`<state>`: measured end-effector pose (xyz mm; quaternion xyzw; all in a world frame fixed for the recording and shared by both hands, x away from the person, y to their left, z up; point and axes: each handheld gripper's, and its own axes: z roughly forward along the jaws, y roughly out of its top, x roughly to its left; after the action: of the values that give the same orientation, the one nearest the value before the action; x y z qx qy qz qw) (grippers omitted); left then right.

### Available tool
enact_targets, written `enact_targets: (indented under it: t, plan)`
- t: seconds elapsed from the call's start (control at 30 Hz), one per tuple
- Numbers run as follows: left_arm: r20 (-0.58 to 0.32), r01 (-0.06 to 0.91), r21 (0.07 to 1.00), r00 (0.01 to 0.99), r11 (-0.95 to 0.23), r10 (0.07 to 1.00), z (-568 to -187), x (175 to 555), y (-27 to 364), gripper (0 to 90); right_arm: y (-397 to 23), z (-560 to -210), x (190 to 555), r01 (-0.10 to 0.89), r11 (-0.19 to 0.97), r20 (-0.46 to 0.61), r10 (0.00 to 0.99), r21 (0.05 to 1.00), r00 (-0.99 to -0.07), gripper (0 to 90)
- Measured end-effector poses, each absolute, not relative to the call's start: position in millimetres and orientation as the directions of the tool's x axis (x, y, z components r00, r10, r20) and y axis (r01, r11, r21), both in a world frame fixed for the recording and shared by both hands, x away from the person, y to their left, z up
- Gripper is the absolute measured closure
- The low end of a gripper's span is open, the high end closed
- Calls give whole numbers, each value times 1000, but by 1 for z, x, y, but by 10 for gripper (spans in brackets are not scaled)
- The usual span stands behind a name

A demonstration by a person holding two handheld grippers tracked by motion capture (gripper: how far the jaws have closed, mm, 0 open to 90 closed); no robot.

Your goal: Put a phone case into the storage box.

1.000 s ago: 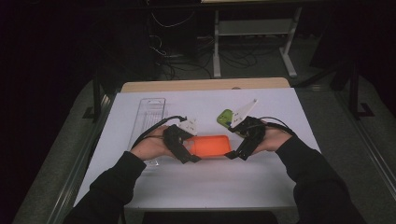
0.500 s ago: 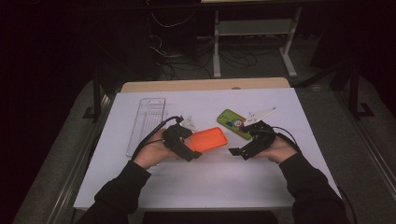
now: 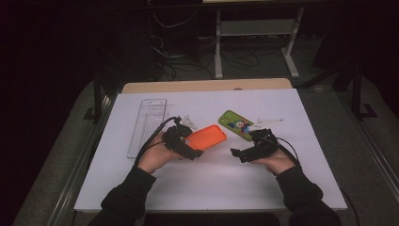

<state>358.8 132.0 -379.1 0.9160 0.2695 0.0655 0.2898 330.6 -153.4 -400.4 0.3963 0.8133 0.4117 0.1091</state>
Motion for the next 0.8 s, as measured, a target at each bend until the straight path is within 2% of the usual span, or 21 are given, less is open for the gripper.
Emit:
enact_targets:
  t: [0.13,0.4,0.8]
  plan:
    - [-50,478,565,833,-672,551,-383,358,133,156,-150,-409,325,570,288,176,763,770,-622,0]
    - [-61,468,580,841,-667,538,-383,357,132,155,-143,-413,324,531,320,120,762,785,-636,0]
    - [-65,462,583,846,-668,529,-383,357,132,156,-137,-416,321,447,420,-33,757,790,-653,0]
